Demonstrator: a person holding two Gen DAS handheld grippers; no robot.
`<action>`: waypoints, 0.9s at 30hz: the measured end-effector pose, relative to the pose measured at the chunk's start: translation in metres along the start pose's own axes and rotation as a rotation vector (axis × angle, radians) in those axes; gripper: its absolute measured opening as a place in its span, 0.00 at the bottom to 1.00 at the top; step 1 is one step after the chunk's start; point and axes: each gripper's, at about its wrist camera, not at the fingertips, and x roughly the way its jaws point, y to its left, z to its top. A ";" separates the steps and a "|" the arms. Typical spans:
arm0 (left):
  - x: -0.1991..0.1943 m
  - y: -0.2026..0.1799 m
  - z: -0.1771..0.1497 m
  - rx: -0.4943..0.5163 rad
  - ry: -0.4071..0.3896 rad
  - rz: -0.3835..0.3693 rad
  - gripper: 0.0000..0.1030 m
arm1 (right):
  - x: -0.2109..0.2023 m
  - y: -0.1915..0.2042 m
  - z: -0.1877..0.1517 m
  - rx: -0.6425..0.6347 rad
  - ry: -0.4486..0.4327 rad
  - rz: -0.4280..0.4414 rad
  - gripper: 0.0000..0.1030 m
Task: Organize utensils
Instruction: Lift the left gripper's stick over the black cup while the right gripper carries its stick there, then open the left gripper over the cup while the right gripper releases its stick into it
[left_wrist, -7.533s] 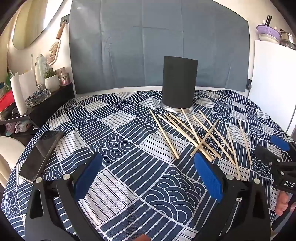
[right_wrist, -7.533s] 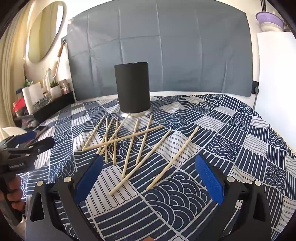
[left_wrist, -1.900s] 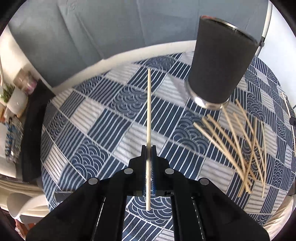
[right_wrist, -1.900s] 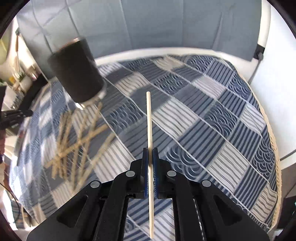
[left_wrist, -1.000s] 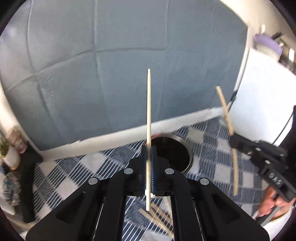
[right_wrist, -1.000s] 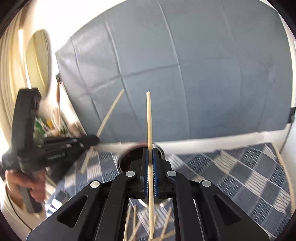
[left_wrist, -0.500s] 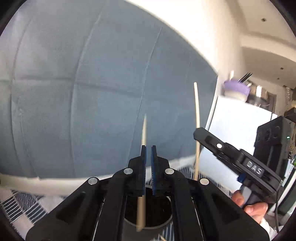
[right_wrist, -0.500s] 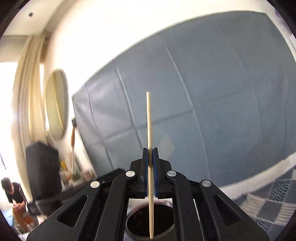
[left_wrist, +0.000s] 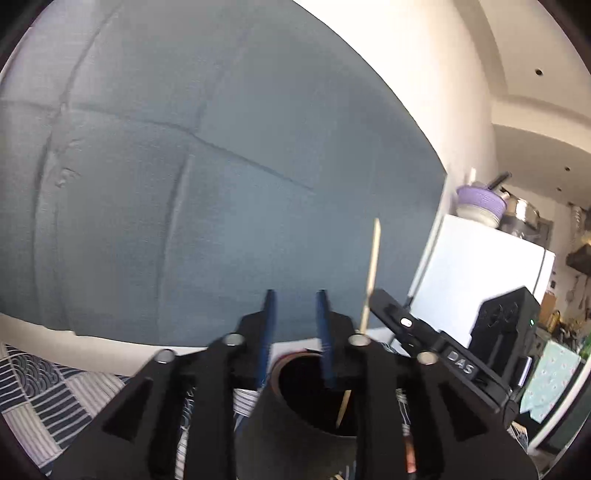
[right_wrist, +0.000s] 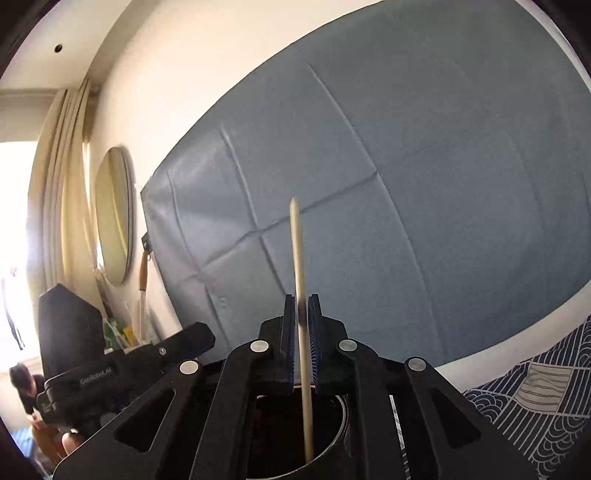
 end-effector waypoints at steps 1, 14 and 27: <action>-0.004 0.004 0.004 -0.001 -0.006 0.022 0.44 | -0.001 -0.001 0.001 0.012 0.001 0.005 0.09; -0.017 0.033 0.023 -0.067 -0.009 0.145 0.94 | -0.020 -0.002 0.011 0.029 -0.055 -0.138 0.93; -0.011 0.037 0.023 -0.003 0.102 0.211 0.94 | -0.014 -0.013 0.014 0.064 0.014 -0.173 0.93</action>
